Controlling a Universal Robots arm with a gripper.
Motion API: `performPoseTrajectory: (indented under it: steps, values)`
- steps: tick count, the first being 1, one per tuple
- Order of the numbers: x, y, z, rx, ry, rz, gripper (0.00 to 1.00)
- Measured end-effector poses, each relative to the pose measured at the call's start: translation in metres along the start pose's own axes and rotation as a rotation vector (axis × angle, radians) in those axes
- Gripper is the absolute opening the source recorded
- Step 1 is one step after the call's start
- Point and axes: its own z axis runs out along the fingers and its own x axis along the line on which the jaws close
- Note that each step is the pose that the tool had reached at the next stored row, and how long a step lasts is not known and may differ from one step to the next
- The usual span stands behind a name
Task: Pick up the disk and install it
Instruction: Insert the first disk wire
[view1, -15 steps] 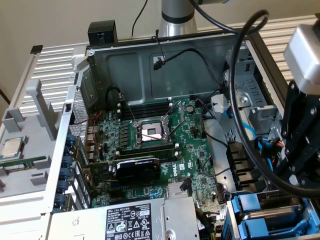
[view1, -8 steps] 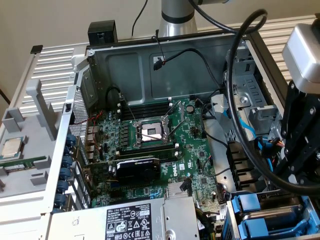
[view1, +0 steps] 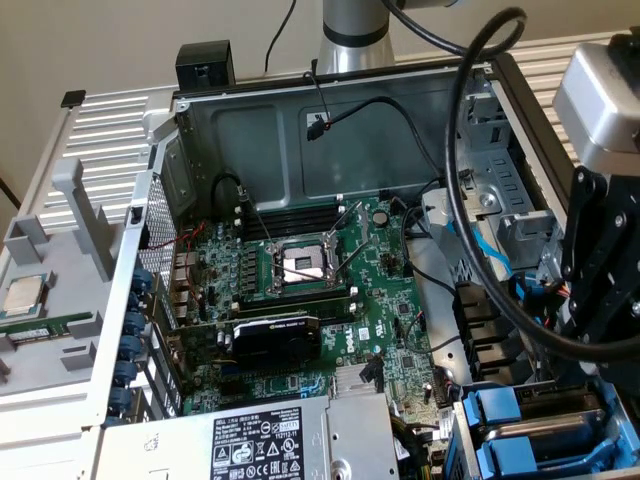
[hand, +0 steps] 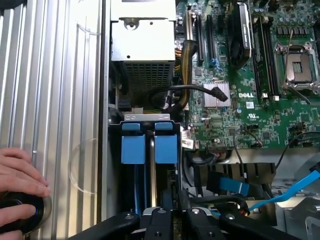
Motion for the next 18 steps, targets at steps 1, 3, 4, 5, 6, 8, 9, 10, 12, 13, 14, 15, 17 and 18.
performPoseTrajectory:
  steps: [1, 3, 4, 5, 6, 8, 9, 10, 12, 13, 14, 15, 17, 18]
  values:
    - [-0.0008, 0.0003, 0.0001, 0.0, 0.0001, 0.0, 0.16]
    - [-0.0007, 0.0009, 0.0003, 0.0, 0.0002, 0.0, 0.16]
    - [-0.0007, 0.0012, 0.0003, 0.0001, 0.0002, 0.0, 0.16]
    - [-0.0007, 0.0017, 0.0004, 0.0001, 0.0003, 0.0, 0.16]
    - [-0.0007, 0.0024, 0.0007, 0.0001, -0.0001, 0.001, 0.16]
    - [-0.0007, 0.0024, 0.0008, 0.0001, -0.0007, 0.003, 0.16]
    - [-0.0005, 0.0023, 0.0009, 0.0001, -0.0016, 0.003, 0.16]
    - [-0.0001, 0.0023, 0.0009, 0.0, -0.0042, 0.003, 0.16]
    - [0.0014, 0.0023, 0.001, -0.0012, -0.0151, 0.002, 0.16]
    - [0.002, 0.0023, 0.001, -0.0022, -0.0209, 0.002, 0.16]
    - [0.0028, 0.0022, 0.001, -0.0031, -0.0262, 0.001, 0.16]
    - [0.0039, 0.0022, 0.0009, -0.0035, -0.0296, 0.001, 0.16]
    - [0.0067, 0.0021, 0.0009, -0.0039, -0.0327, 0.001, 0.16]
    - [0.0078, 0.002, 0.001, -0.004, -0.0336, 0.001, 0.16]
